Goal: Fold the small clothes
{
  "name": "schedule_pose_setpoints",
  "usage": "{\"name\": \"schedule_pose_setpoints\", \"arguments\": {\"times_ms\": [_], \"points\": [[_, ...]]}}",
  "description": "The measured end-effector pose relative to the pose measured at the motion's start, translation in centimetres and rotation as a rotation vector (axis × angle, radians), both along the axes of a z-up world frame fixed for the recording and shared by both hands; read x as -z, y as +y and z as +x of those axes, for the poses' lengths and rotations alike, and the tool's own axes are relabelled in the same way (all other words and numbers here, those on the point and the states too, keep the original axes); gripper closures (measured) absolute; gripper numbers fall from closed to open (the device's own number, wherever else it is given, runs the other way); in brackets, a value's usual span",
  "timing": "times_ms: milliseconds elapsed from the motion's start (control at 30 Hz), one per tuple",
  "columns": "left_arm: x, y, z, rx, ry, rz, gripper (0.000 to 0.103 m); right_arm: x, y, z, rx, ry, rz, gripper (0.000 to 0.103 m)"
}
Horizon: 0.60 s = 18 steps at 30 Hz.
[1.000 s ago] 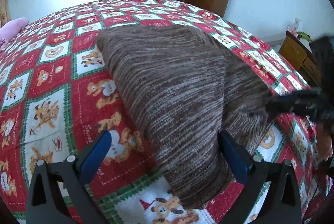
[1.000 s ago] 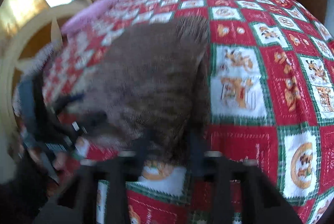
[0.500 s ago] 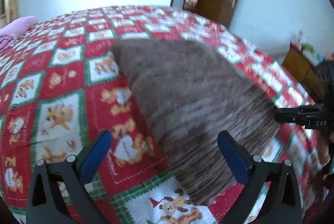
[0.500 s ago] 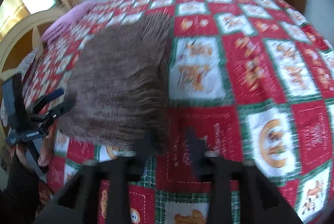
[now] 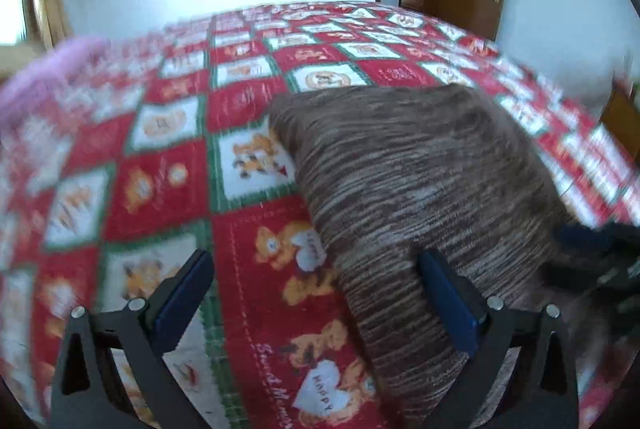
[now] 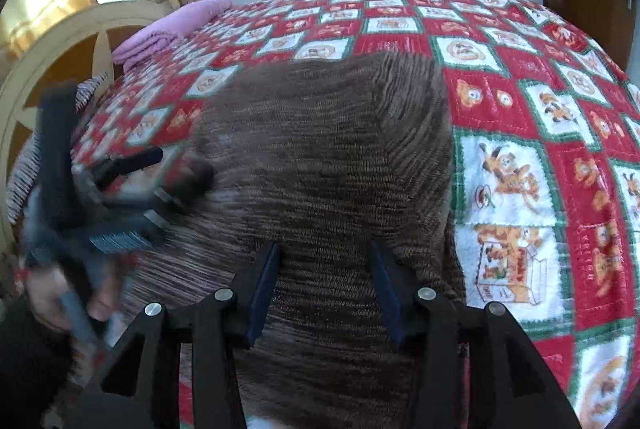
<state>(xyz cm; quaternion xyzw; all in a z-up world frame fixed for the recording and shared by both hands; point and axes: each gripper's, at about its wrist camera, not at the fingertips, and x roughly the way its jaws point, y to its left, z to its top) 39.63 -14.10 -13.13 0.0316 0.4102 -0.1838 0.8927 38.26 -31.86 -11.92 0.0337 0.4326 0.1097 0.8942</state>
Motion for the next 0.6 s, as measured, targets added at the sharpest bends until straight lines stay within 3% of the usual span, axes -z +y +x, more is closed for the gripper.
{"name": "schedule_pose_setpoints", "arguments": {"times_ms": [133, 233, 300, 367, 500, 600], "points": [[0.7, 1.5, 1.0, 0.010, 0.077, -0.103, 0.000, 0.2, -0.1, -0.5, -0.029, -0.033, 0.002, 0.054], [-0.3, 2.1, -0.5, -0.002, 0.087, -0.166, 0.000, -0.9, -1.5, -0.5, -0.025, -0.023, 0.073, 0.054], [-0.9, 2.3, -2.3, 0.022, 0.091, -0.268, 0.000, -2.3, -3.1, -1.1, 0.015, -0.080, 0.143, 0.054], [-0.9, 1.6, -3.1, 0.030, 0.086, -0.293, 0.000, -3.5, -5.2, -1.4, 0.069, -0.153, 0.189, 0.054], [0.1, -1.5, -2.8, 0.049, 0.087, -0.116, 0.000, -2.8, -8.1, 0.8, 0.132, -0.064, 0.227, 0.053], [0.3, -1.9, -3.2, 0.064, 0.077, -0.081, 0.000, -1.0, -10.0, 3.3, 0.146, 0.025, 0.278, 0.054]]}}
